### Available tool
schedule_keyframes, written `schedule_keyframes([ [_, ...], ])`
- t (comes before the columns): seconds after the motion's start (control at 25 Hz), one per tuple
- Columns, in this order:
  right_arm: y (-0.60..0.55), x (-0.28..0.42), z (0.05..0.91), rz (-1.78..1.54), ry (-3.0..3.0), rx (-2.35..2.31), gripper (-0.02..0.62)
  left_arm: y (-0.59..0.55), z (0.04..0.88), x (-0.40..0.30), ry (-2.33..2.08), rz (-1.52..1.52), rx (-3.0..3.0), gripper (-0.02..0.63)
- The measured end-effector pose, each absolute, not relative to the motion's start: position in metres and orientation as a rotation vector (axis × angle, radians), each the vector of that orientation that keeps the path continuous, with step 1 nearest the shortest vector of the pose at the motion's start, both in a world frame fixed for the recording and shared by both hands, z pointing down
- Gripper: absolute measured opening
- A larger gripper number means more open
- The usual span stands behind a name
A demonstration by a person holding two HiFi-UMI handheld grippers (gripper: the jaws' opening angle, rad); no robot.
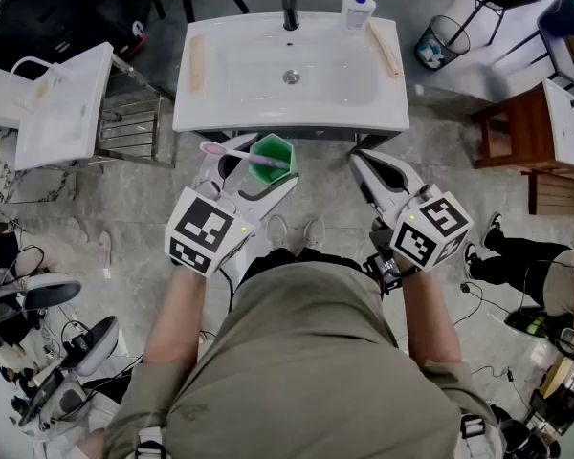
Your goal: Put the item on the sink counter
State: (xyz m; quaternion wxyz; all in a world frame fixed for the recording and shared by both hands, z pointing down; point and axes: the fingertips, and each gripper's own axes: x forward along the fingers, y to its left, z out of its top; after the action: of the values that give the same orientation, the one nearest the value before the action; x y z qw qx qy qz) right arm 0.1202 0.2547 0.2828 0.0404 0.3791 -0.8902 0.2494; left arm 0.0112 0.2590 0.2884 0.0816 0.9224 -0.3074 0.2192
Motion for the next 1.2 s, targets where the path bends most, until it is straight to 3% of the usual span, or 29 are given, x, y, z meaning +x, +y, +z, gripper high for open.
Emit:
schedule_keyframes([
  [1.2, 0.233, 0.155, 0.329, 0.863, -2.649, 1.116, 0.011, 0.236, 0.327, 0.058, -0.895, 0.674, 2.710, 0.330],
])
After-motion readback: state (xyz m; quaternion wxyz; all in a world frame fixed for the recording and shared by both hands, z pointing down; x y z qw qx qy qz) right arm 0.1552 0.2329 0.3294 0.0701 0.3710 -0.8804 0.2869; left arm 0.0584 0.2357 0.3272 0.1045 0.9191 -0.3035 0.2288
